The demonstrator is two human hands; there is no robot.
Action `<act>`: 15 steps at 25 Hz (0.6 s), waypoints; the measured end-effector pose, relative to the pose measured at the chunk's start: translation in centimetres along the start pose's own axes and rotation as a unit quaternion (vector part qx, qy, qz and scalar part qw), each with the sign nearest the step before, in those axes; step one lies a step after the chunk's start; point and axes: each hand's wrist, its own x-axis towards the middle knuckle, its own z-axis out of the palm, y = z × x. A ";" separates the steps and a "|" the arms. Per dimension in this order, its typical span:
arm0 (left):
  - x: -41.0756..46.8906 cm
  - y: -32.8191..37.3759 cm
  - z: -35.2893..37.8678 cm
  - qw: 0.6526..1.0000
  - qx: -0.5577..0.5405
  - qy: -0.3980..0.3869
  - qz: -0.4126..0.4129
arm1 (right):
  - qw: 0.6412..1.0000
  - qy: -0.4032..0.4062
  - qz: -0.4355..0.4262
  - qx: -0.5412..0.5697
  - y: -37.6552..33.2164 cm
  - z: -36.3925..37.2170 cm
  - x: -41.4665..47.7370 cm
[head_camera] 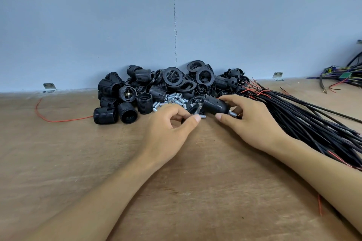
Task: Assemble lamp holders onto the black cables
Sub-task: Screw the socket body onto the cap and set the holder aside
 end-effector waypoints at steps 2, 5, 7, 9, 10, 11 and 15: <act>-0.1 0.1 0.0 1.000 -0.009 -0.026 0.013 | 1.000 0.014 0.007 0.025 -0.1 -0.2 0.0; 0.0 0.1 -0.1 0.997 -0.066 -0.019 -0.021 | 0.998 -0.007 0.004 0.064 -0.5 -0.8 -0.1; 0.2 0.1 -0.1 0.990 -0.129 -0.004 -0.063 | 0.996 -0.039 -0.009 0.083 -0.8 -1.0 -0.3; 0.3 0.2 0.1 0.982 -0.170 0.007 -0.083 | 0.993 -0.070 -0.019 0.097 -1.2 -0.9 -0.7; 0.3 0.3 0.2 0.980 -0.179 0.008 -0.088 | 0.991 -0.085 -0.026 0.099 -1.4 -0.8 -0.8; 0.3 0.3 0.2 0.979 -0.181 0.002 -0.089 | 0.990 -0.096 -0.035 0.096 -1.5 -0.7 -1.0; -0.3 0.4 0.1 0.989 -0.122 -0.040 -0.070 | 0.988 -0.096 -0.068 0.097 -1.6 -0.7 -1.1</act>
